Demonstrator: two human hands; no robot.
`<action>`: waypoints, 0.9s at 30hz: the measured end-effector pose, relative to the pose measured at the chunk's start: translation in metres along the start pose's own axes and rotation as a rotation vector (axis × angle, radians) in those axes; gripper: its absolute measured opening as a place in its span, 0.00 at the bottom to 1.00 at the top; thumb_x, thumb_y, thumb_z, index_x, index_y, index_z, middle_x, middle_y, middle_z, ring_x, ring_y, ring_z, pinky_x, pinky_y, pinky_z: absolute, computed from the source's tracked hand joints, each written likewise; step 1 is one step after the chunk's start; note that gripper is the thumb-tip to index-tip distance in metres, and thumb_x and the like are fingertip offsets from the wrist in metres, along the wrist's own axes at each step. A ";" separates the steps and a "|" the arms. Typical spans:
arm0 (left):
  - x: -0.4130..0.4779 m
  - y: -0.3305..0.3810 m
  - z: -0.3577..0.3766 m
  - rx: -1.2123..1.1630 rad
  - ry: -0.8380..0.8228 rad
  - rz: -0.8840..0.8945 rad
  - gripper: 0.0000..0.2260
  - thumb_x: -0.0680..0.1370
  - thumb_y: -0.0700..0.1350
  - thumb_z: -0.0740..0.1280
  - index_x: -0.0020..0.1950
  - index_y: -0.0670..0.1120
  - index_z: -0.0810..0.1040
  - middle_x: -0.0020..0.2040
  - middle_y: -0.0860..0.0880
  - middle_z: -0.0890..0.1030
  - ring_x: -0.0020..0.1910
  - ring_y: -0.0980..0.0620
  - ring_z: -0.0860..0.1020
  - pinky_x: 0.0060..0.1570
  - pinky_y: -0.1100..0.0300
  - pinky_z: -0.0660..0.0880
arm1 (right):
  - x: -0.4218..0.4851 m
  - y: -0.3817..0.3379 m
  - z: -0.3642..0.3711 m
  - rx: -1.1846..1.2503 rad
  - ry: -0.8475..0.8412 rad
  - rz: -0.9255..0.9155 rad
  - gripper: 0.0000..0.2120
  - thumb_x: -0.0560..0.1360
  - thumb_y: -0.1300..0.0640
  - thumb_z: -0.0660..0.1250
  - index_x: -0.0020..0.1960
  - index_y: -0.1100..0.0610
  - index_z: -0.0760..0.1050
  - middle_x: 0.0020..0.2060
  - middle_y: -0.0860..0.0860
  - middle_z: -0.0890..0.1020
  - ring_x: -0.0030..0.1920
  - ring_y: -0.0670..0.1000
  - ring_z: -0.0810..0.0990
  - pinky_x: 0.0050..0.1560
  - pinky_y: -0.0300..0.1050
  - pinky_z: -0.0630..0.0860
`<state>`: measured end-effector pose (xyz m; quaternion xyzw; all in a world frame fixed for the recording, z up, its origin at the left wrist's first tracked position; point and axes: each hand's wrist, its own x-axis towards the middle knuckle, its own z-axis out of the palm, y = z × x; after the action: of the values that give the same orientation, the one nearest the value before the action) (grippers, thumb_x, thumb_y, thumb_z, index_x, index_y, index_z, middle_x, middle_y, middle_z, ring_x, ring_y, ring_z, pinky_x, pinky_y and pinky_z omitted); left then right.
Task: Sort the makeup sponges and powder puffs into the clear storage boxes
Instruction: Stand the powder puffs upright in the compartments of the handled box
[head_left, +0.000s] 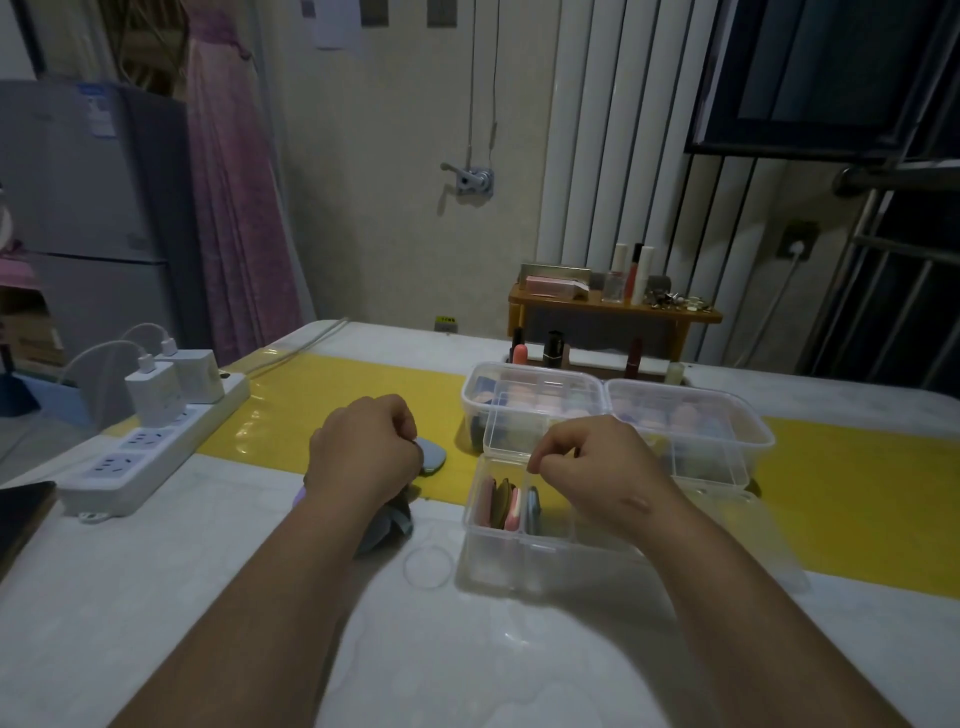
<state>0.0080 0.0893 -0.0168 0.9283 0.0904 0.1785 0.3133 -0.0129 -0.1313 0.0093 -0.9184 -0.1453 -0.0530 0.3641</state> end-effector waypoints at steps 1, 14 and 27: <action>-0.001 0.002 -0.002 -0.179 -0.014 -0.056 0.09 0.58 0.41 0.65 0.36 0.50 0.76 0.36 0.50 0.81 0.40 0.45 0.78 0.39 0.50 0.77 | 0.000 0.000 0.000 -0.001 0.001 0.000 0.11 0.77 0.60 0.63 0.46 0.51 0.85 0.40 0.43 0.82 0.41 0.43 0.77 0.39 0.37 0.73; 0.005 0.003 0.006 -0.888 -0.109 0.005 0.13 0.77 0.30 0.65 0.39 0.48 0.76 0.35 0.49 0.79 0.36 0.47 0.74 0.35 0.57 0.68 | 0.004 0.002 0.001 0.001 0.013 -0.022 0.11 0.77 0.60 0.64 0.46 0.45 0.79 0.42 0.40 0.79 0.42 0.41 0.77 0.39 0.34 0.71; -0.007 0.016 0.012 -0.942 -0.279 0.155 0.12 0.78 0.33 0.66 0.45 0.48 0.83 0.41 0.45 0.82 0.38 0.52 0.78 0.40 0.59 0.75 | 0.003 0.005 0.003 0.175 0.057 -0.147 0.13 0.80 0.58 0.64 0.58 0.42 0.79 0.51 0.38 0.81 0.44 0.42 0.78 0.45 0.38 0.76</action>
<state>0.0067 0.0684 -0.0181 0.7051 -0.1122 0.0968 0.6934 -0.0090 -0.1321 0.0039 -0.8682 -0.2056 -0.0930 0.4418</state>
